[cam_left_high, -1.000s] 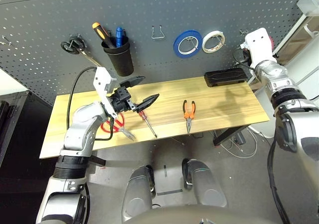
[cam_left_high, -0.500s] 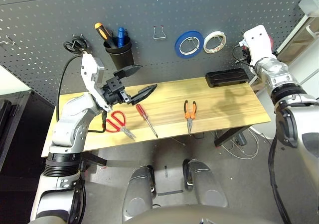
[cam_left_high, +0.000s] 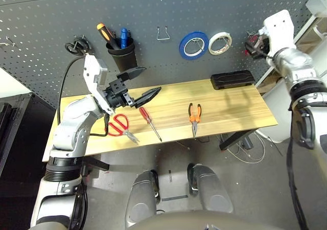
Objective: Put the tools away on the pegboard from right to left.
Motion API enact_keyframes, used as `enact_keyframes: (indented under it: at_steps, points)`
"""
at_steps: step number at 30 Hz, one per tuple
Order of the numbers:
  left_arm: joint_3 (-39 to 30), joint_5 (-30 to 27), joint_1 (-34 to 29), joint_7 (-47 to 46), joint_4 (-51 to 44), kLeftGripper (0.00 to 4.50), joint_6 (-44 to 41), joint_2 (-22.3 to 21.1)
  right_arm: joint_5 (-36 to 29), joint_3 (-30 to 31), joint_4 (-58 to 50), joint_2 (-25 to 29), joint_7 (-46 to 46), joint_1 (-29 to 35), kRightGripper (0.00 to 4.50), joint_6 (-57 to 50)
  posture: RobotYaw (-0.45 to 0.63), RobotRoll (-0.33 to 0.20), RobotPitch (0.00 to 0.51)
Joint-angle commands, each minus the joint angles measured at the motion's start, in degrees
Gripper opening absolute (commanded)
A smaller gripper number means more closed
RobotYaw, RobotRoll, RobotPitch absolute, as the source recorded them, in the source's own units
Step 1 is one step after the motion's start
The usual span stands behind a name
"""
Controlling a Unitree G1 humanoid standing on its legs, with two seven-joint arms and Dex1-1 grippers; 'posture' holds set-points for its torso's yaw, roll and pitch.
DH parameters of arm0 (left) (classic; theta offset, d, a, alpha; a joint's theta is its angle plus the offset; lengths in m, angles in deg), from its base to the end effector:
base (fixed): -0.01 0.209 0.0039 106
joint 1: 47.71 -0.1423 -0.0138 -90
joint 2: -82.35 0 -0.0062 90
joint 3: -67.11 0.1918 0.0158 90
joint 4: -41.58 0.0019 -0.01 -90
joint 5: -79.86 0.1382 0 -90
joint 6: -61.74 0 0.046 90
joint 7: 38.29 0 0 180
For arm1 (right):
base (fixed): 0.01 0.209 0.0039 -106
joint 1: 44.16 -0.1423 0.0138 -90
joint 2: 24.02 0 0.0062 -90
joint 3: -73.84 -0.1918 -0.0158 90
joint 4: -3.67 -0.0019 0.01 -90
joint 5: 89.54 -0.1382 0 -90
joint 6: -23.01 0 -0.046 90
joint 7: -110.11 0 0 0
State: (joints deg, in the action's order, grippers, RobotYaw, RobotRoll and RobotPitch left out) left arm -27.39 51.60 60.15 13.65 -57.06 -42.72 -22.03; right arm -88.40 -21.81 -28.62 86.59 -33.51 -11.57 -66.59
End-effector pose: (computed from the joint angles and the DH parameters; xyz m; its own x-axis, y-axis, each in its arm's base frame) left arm 0.2511 0.2302 0.1527 0.5419 -0.8357 0.0897 0.8115 0.5480 0.2029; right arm 0.3449 -0.2984 0.1978 0.9611 0.2503 -0.1168 -0.2761 0.8820 -0.3819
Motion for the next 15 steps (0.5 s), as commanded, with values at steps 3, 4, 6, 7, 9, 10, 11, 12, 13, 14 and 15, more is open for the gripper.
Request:
enact_keyframes:
  at_steps: [3, 4, 6, 7, 9, 10, 11, 12, 13, 14, 15]
  points:
    - [-0.10, -0.77, -0.29, 1.78, -0.07, 4.50, -0.45, -0.93, -11.22, -2.59, -34.55, 7.05, 12.25, 17.34, 4.46, -30.50, -0.07, 0.000, 0.114]
    - [-0.07, -0.64, -0.34, 1.96, 0.20, 4.50, -0.48, -1.05, -12.96, -2.76, -40.01, 7.87, 12.89, 20.00, 4.46, -35.33, -0.07, 0.000, 0.115]
    - [0.37, -0.10, -0.77, 2.65, 1.18, 4.50, -0.68, -1.55, -15.95, -3.47, -48.99, 7.55, 11.51, 24.20, 4.46, -44.20, -0.09, 0.000, 0.118]
    - [0.66, 0.38, -1.09, 2.87, 1.67, 4.50, -0.48, -1.72, -16.70, -3.72, -52.05, 6.90, 10.04, 25.75, 4.46, -47.54, -0.09, 0.000, 0.119]
    - [1.60, 1.82, -2.10, 3.24, 2.49, 4.50, 0.17, -2.09, -16.51, -3.14, -55.51, 4.50, 6.08, 28.72, 4.46, -52.02, -0.09, 0.000, 0.123]
    - [2.08, 2.63, -2.56, 3.29, 2.71, 4.50, 0.61, -2.22, -15.93, -2.49, -56.59, 3.37, 4.18, 30.00, 4.46, -53.46, -0.09, 0.000, 0.127]
    - [2.58, 3.36, -3.00, 3.19, 2.93, 4.50, 0.78, -2.35, -15.58, -2.01, -57.42, 1.55, 2.11, 30.99, 4.46, -54.91, -0.08, 0.000, 0.129]
    - [2.87, 3.81, -3.24, 3.10, 3.03, 4.50, 0.87, -2.40, -15.43, -1.80, -58.02, 0.37, 0.73, 31.55, 4.46, -55.91, -0.08, 0.000, 0.129]
    - [3.04, 4.15, -3.38, 2.73, 3.25, 4.50, 0.75, -2.33, -15.63, -1.80, -58.54, -1.20, -0.65, 31.75, 4.46, -57.07, -0.08, 0.000, 0.129]
    - [3.40, 4.91, -3.47, 2.20, 3.81, 4.50, 0.97, -2.15, -15.62, -0.97, -58.68, -3.61, -2.50, 31.82, 4.46, -58.70, -0.08, 0.000, 0.134]
    - [3.75, 5.63, -3.48, 1.46, 4.40, 4.50, 0.67, -1.98, -15.31, -0.20, -58.34, -5.84, -4.39, 31.87, 4.46, -59.71, -0.07, 0.000, 0.136]
